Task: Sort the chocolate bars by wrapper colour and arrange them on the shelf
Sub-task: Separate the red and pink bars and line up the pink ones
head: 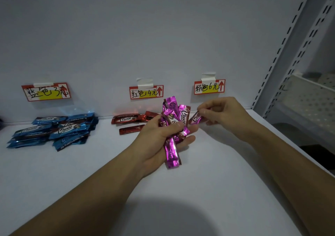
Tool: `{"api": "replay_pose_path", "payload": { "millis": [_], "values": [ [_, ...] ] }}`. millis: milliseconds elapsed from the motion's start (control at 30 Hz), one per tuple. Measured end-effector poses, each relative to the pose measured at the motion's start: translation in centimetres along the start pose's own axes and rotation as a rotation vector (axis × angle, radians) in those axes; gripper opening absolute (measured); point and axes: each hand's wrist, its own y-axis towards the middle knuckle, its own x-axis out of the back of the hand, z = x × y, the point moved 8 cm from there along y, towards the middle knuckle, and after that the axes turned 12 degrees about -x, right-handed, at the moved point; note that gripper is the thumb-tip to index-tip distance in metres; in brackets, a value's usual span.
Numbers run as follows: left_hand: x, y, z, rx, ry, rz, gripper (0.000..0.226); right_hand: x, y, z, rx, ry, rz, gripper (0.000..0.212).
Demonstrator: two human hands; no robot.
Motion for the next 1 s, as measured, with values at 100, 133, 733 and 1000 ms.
{"api": "replay_pose_path", "payload": {
  "millis": [100,133,733,1000],
  "values": [
    [-0.1,0.2,-0.2,0.014,-0.022,0.017,0.028,0.4,0.2,-0.4,0.032,-0.102,-0.090,0.016],
    [0.0,0.3,-0.3,0.026,-0.021,0.010,0.028,0.5,0.4,-0.7,0.037,-0.197,-0.152,0.015],
    [2.8,1.6,-0.3,-0.004,-0.149,-0.136,0.021,-4.4,0.6,-1.9,0.194,-1.037,-0.085,0.043],
    [2.9,1.1,-1.7,-0.111,-0.198,-0.237,0.019,-6.5,-4.4,3.7,0.153,-0.147,0.135,0.017]
  ]
}}
